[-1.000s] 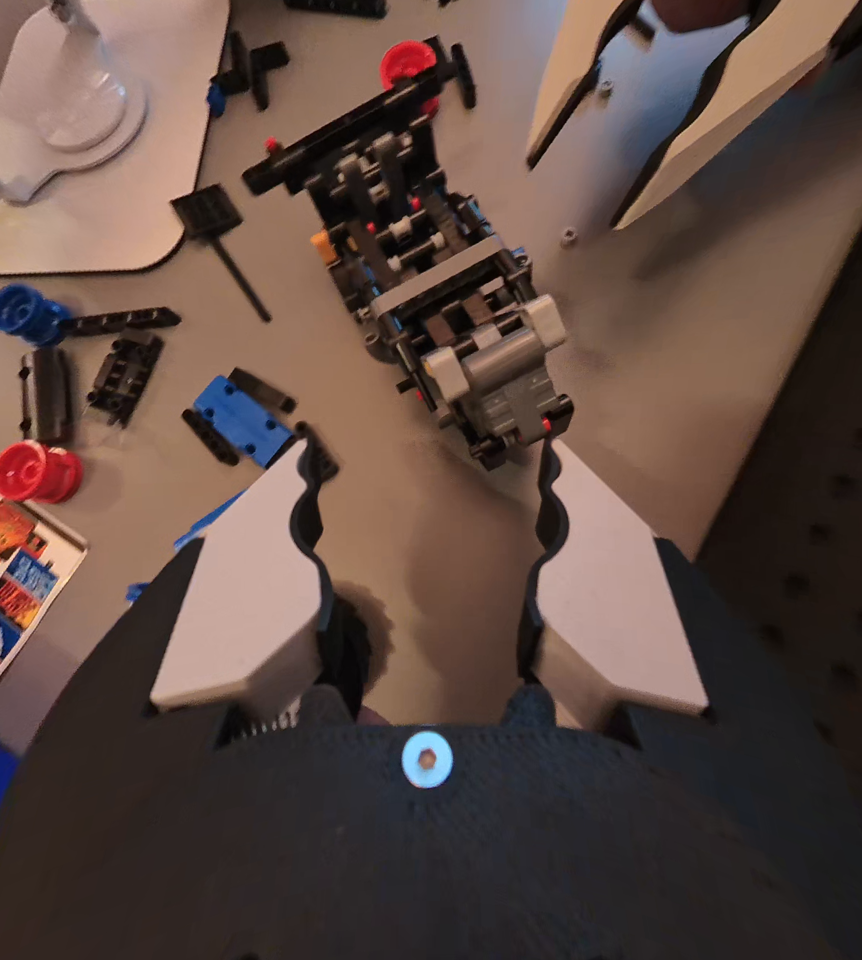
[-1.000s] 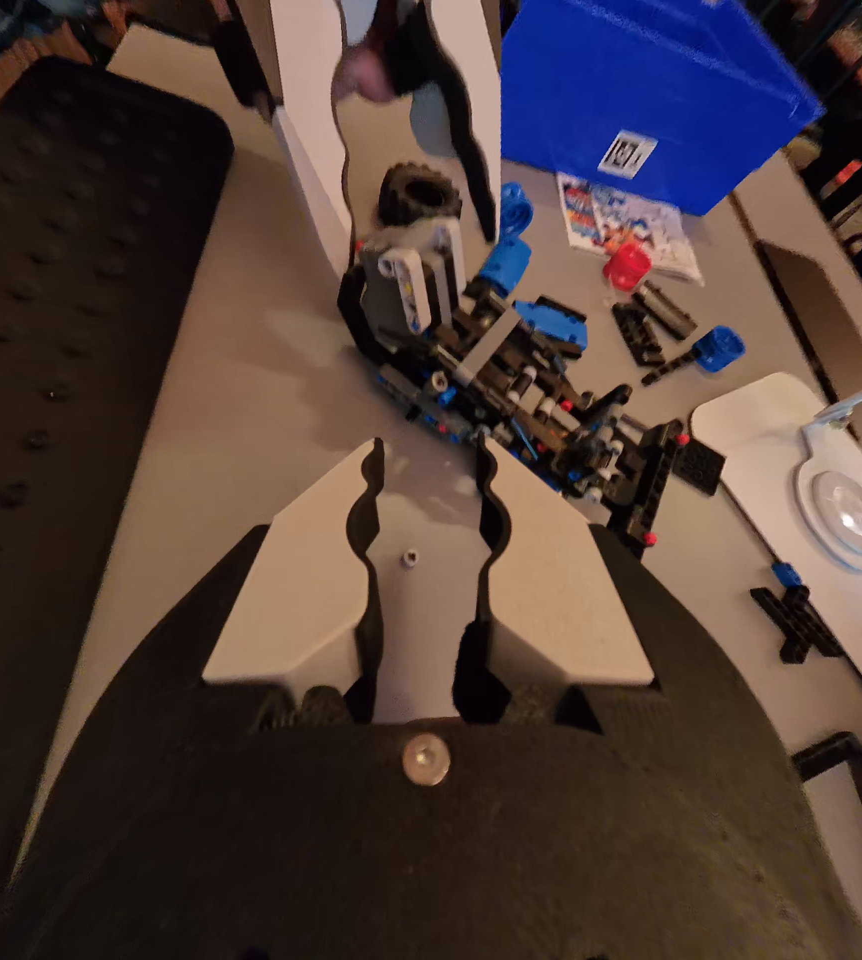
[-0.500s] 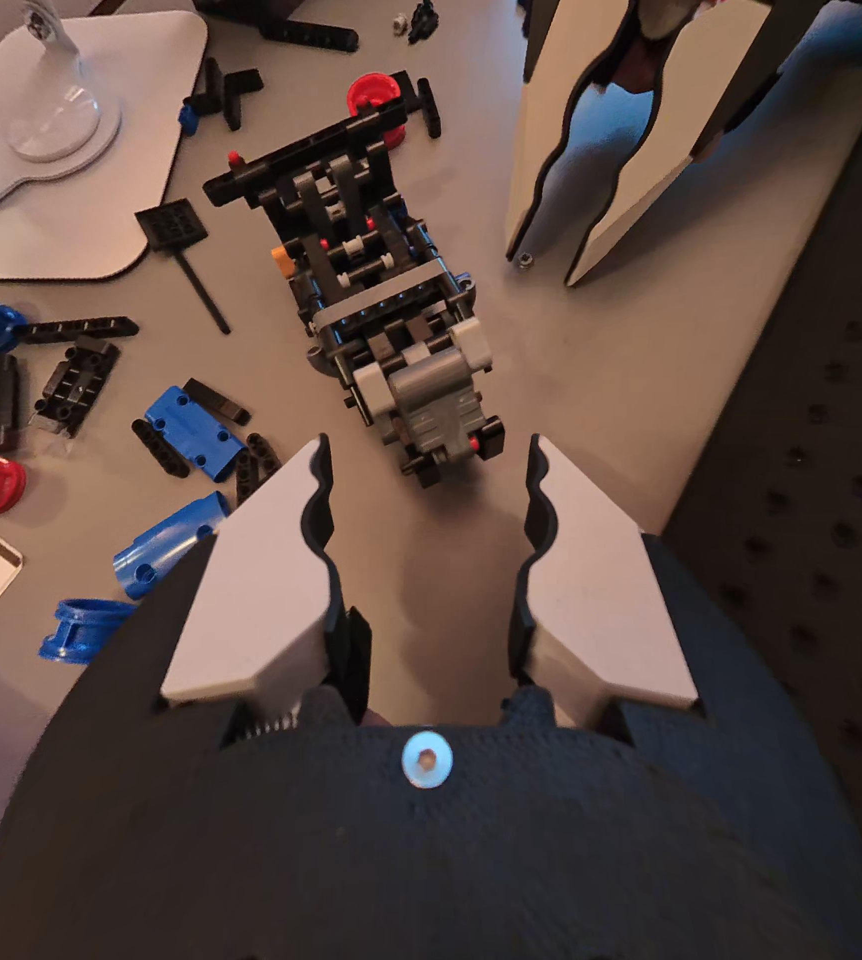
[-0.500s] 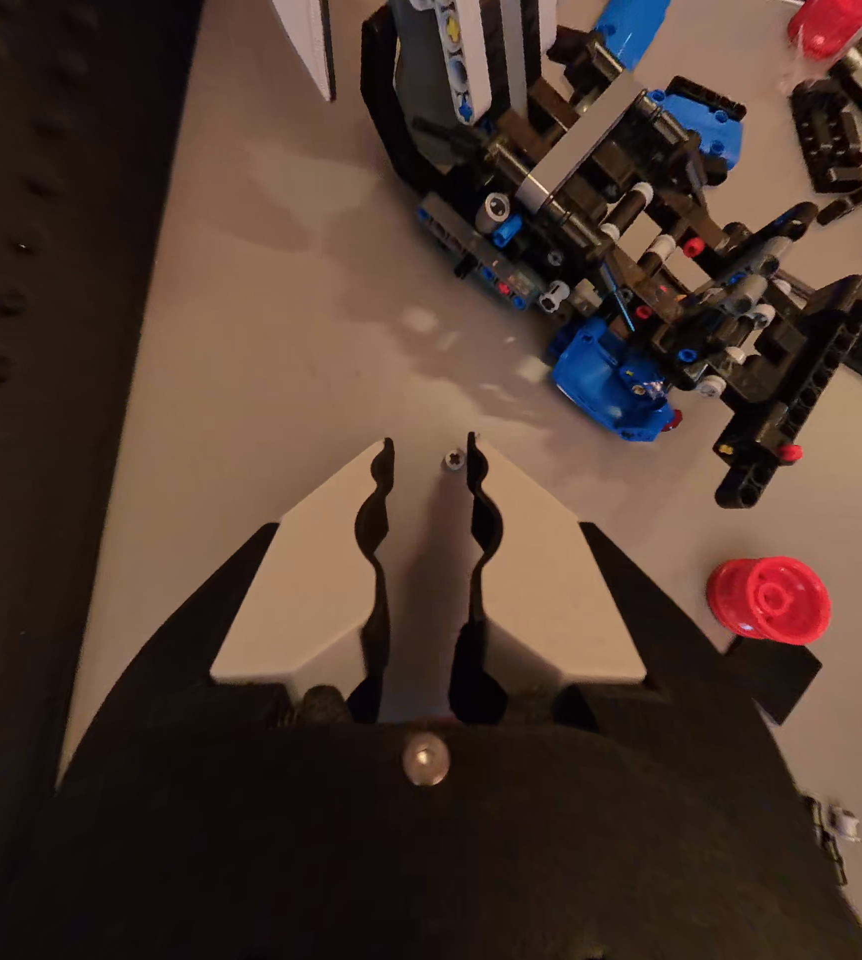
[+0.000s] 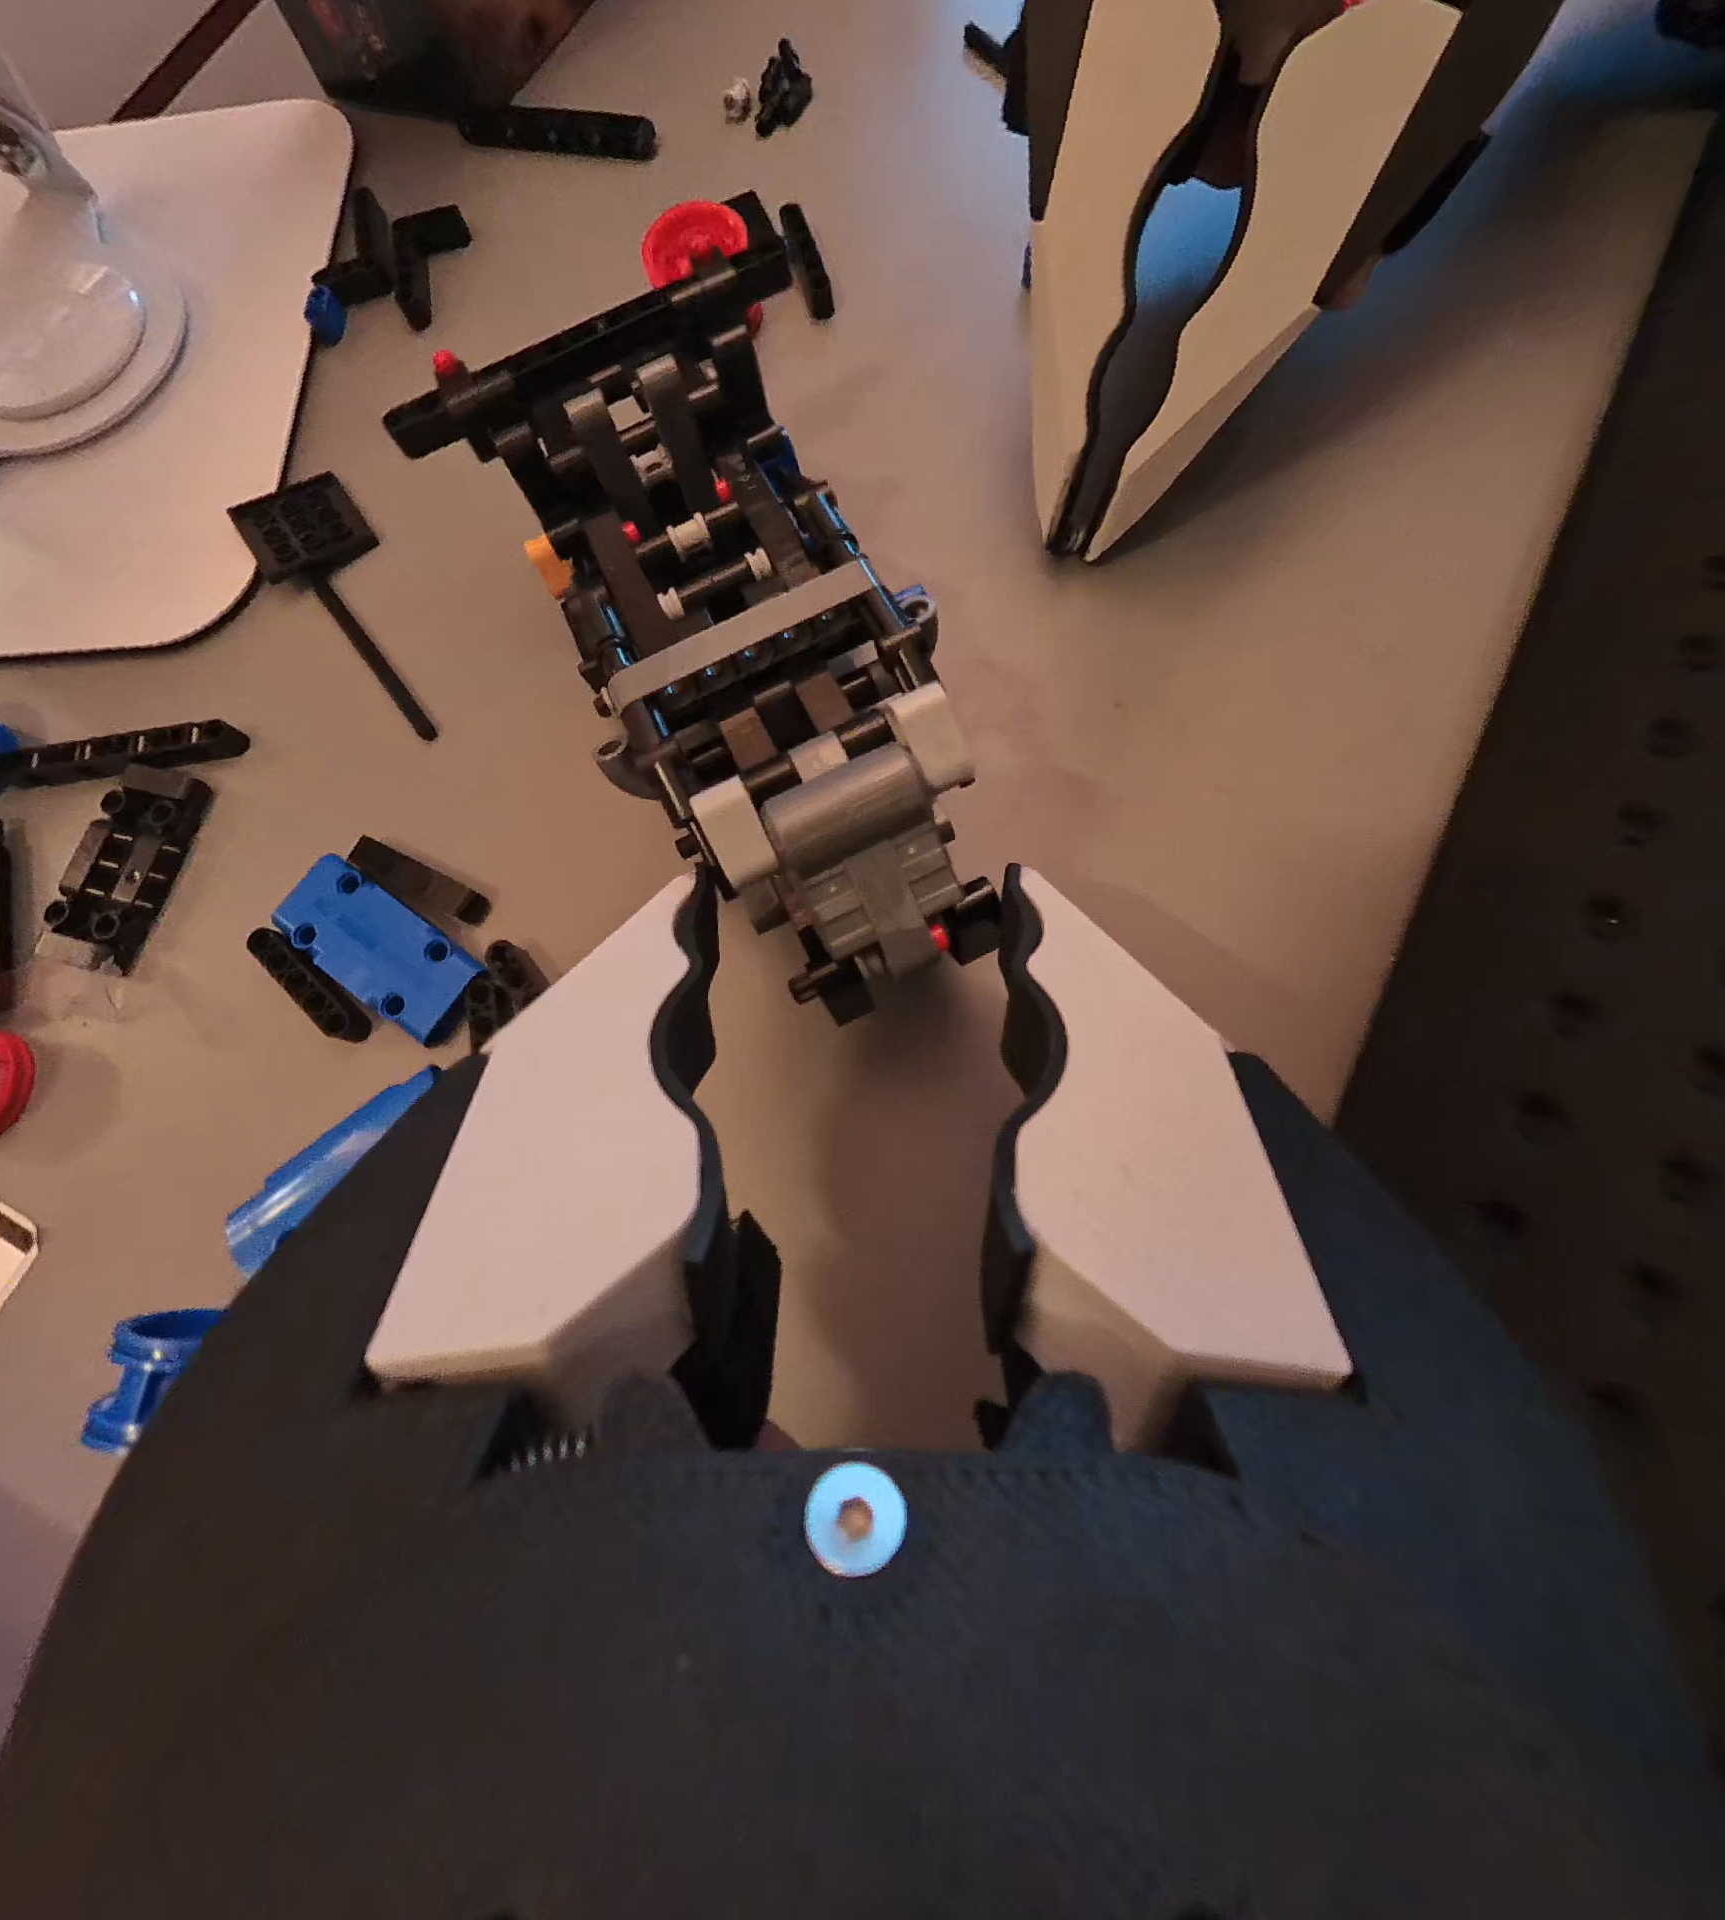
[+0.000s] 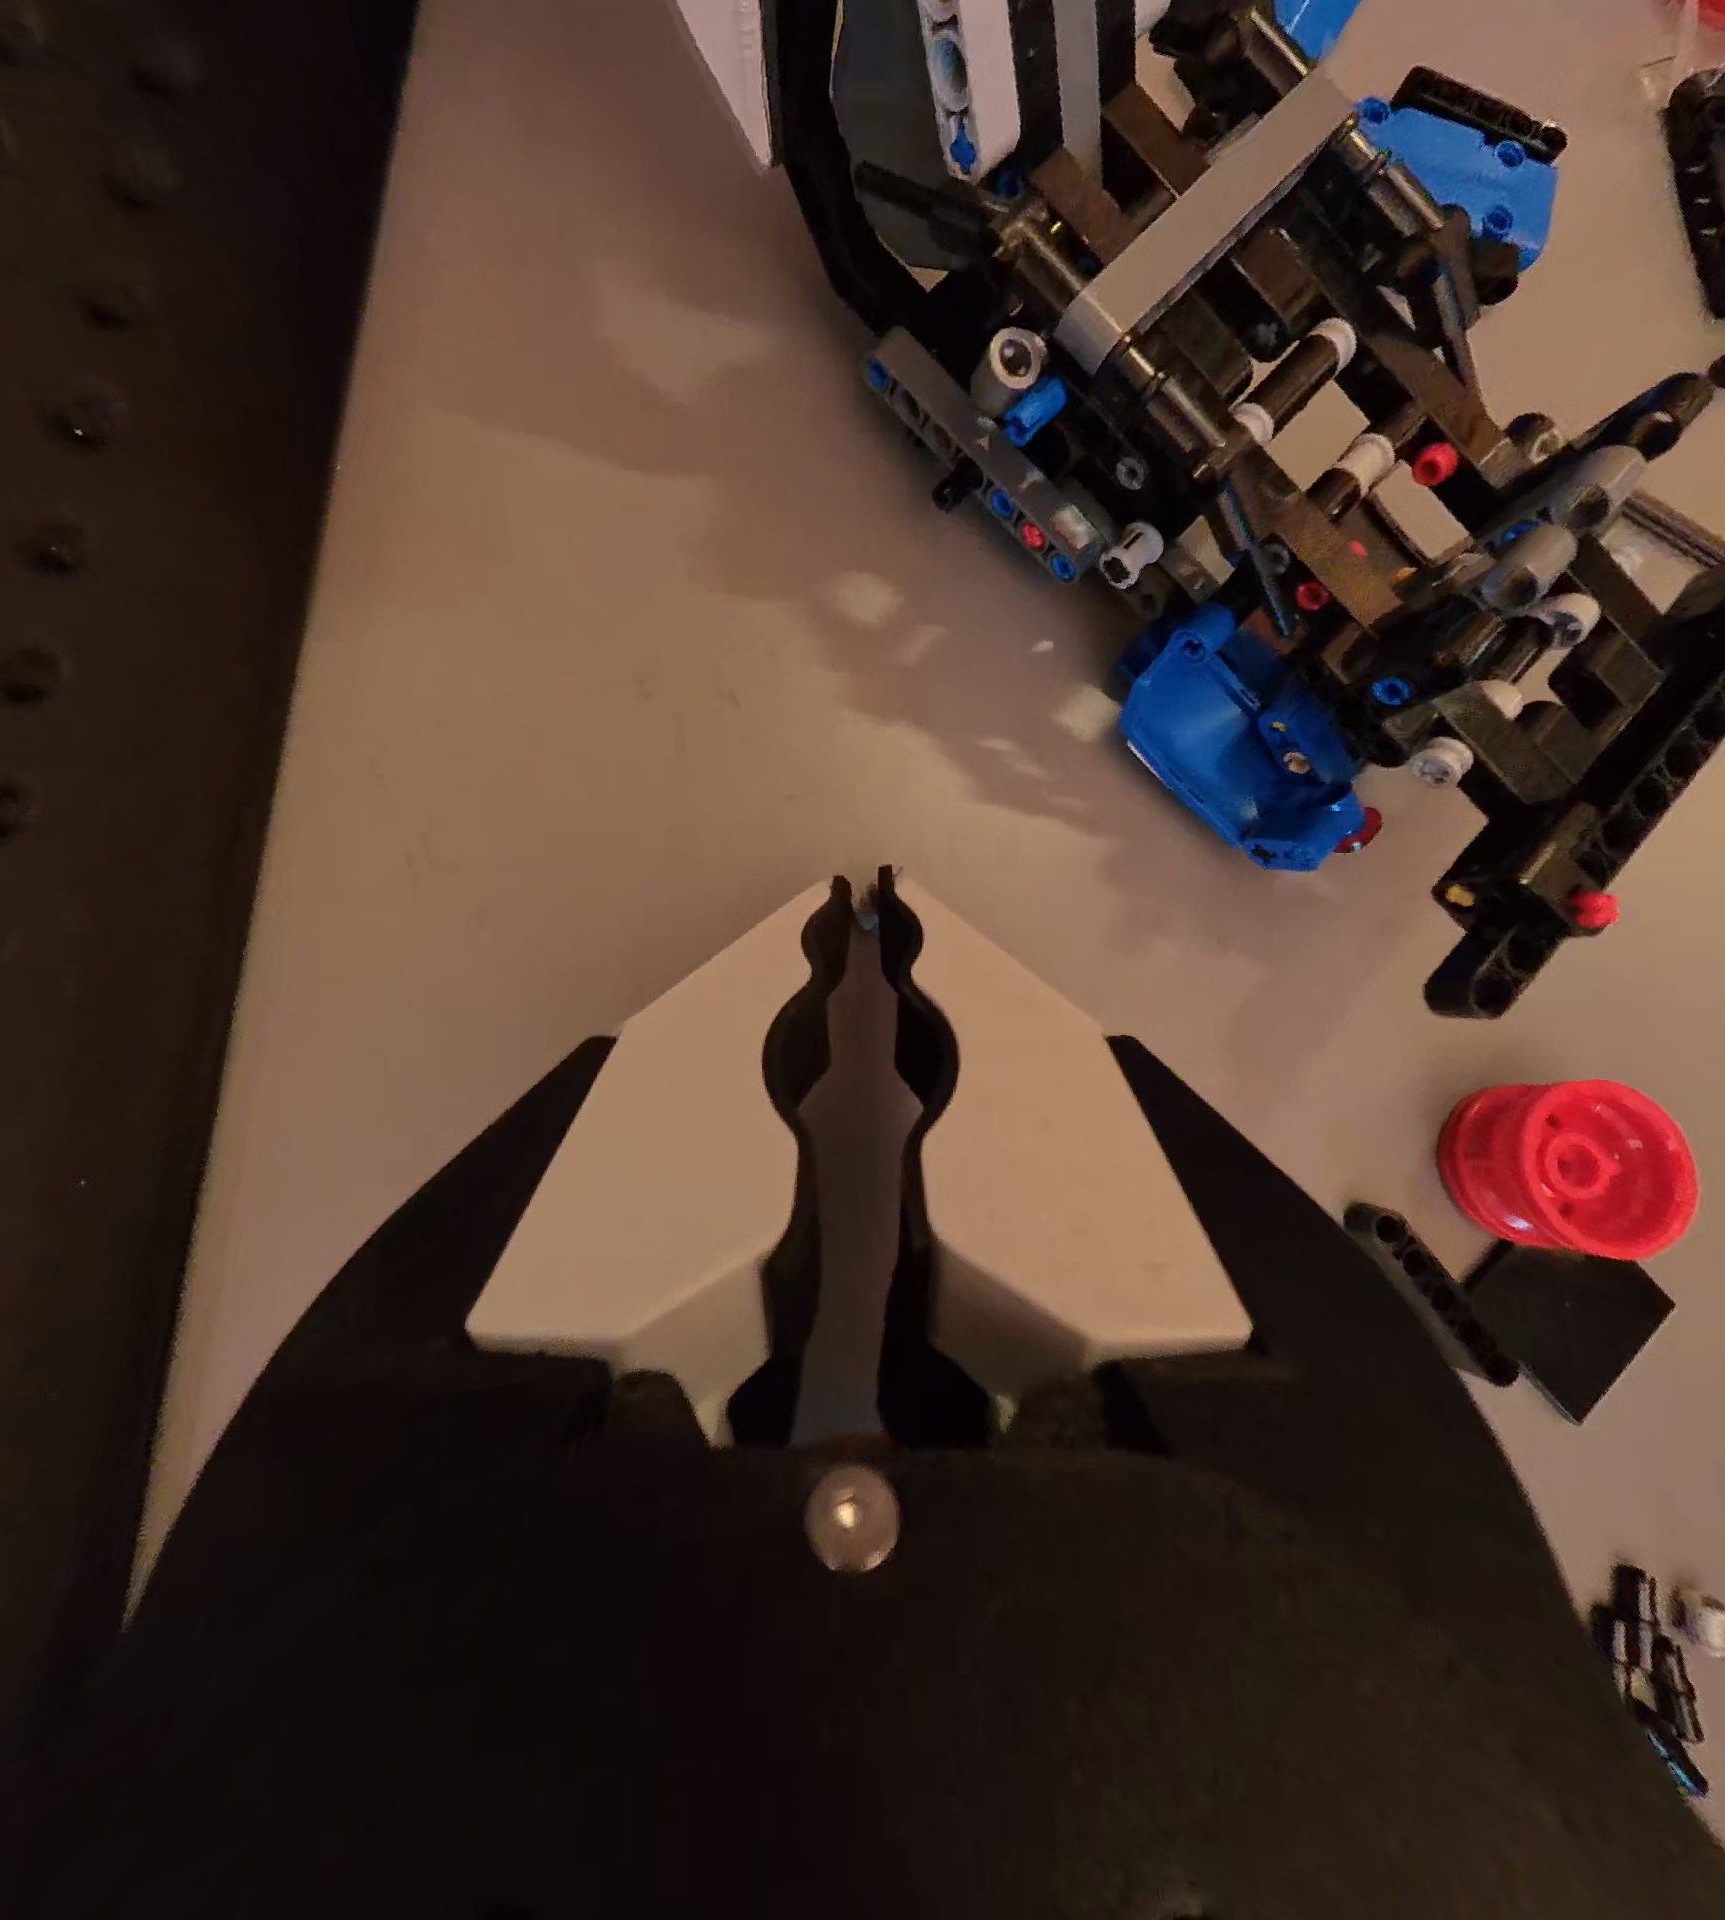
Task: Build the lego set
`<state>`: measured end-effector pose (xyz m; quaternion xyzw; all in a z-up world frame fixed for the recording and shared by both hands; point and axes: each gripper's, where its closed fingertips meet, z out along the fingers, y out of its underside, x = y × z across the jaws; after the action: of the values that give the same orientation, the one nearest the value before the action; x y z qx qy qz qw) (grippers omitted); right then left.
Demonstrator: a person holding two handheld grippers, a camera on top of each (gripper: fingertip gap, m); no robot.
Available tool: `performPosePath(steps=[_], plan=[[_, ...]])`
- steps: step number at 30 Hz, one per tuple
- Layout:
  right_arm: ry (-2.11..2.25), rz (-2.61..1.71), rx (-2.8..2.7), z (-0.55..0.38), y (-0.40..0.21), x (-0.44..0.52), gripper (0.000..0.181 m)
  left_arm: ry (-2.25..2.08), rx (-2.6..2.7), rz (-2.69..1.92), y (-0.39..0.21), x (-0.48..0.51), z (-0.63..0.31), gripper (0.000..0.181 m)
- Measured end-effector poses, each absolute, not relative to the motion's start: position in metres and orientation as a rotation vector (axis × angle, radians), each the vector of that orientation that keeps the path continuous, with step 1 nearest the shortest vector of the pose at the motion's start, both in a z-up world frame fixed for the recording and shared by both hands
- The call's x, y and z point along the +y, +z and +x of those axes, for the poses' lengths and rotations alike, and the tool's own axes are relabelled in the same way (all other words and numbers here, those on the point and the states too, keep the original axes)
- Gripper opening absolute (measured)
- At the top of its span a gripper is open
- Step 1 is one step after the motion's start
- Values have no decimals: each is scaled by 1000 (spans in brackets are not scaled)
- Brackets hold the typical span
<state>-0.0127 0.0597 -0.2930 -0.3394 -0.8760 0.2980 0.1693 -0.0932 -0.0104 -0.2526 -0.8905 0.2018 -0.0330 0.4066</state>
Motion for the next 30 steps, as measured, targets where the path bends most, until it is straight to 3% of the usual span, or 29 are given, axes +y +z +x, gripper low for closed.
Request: performPosePath(steps=[11,14,17,24,30], plan=[[805,-1012,-2527,-1,-293,79,5,-199,653,-2236,-253,0,-87,53],[784,-1024,-2505,-2,-292,87,23,-184,646,-2276,-255,5,-93,53],[790,-1035,-2509,0,-292,90,21,-116,659,-2316,-260,8,-98,61],[797,-1042,-2530,5,-292,93,13,-67,577,-2294,-257,11,-109,54],[789,-1059,-2551,13,-292,102,27,-35,493,-2252,-253,16,-119,55]])
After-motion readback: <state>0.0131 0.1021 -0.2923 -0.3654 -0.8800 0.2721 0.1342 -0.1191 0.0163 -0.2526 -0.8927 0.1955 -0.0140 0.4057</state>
